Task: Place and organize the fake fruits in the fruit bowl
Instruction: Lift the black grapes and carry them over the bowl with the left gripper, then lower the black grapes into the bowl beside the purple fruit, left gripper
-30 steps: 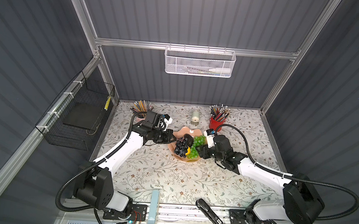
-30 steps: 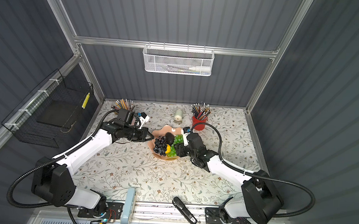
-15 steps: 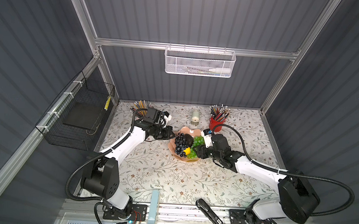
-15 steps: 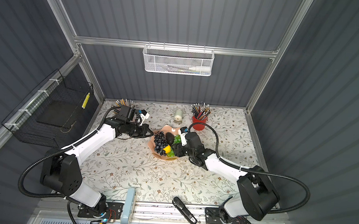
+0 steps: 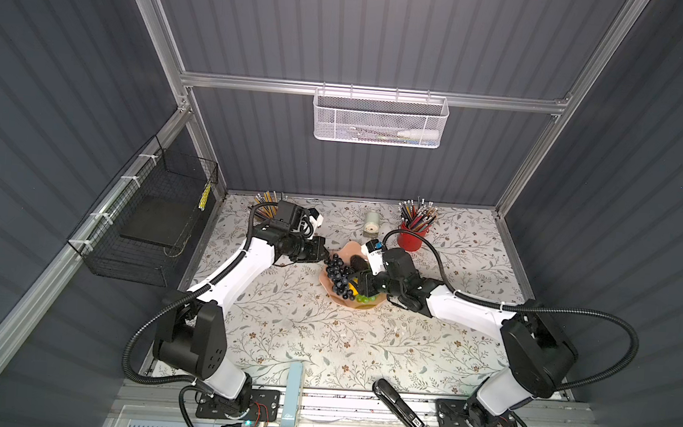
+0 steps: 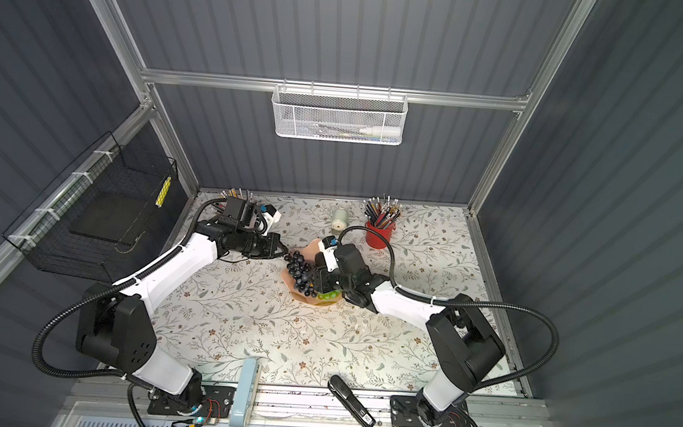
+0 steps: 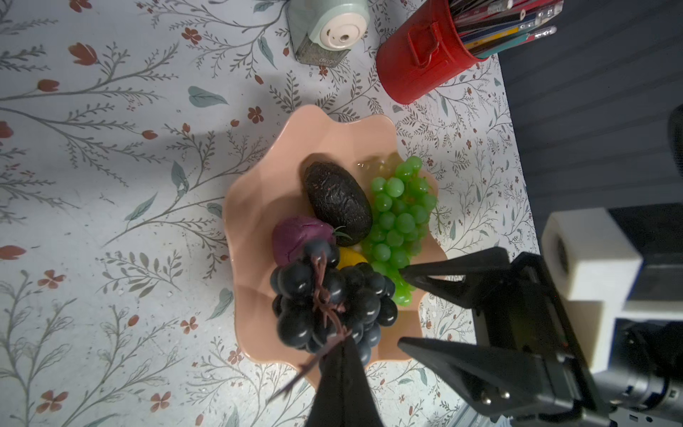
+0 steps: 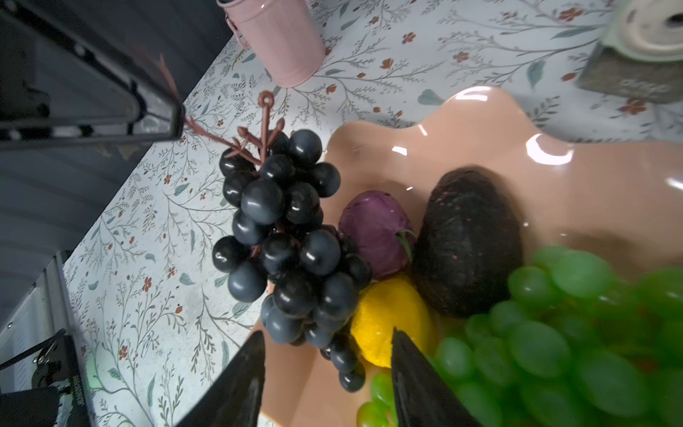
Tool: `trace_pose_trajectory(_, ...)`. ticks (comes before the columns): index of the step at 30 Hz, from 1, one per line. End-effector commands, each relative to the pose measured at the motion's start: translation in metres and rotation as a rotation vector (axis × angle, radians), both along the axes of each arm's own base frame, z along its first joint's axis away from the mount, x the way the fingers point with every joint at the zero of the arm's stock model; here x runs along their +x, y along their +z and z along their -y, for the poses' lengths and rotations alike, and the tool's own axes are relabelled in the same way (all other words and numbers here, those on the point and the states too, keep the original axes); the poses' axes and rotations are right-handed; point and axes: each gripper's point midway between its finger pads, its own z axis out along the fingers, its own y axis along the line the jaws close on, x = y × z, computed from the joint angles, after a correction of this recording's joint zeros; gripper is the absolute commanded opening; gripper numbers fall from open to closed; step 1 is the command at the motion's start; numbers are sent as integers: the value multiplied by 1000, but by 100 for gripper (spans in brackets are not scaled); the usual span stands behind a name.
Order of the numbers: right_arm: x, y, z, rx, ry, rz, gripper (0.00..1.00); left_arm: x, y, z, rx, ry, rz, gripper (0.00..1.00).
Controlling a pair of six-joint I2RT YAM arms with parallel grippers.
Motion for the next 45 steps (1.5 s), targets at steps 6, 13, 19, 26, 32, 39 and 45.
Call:
trace_pose_trajectory(6, -6, -1, -28, 36, 51, -28, 55, 28, 2, 11, -20, -23, 29, 0)
trace_pose_trajectory(13, -6, 2, -17, -9, 31, 5, 58, 42, -20, 24, -57, -49, -12, 0)
trace_pose_trajectory(19, -6, 17, 0, -1, -17, 47, 58, 49, -31, 35, -103, -71, -31, 0)
trace_pose_trajectory(26, -4, 27, 32, 13, -134, 97, 59, 51, -29, 53, -145, -138, -25, 0)
trace_pose_trajectory(32, -9, 22, 37, 19, -146, 88, 59, 56, -41, 67, -166, -161, -43, 0)
trace_pose_trajectory(39, -10, 19, 39, 10, -146, 81, 60, 63, -53, 75, -175, -169, -61, 0)
trace_pose_trajectory(45, -12, 17, 40, -2, -142, 78, 60, 64, -65, 83, -184, -185, -80, 0)
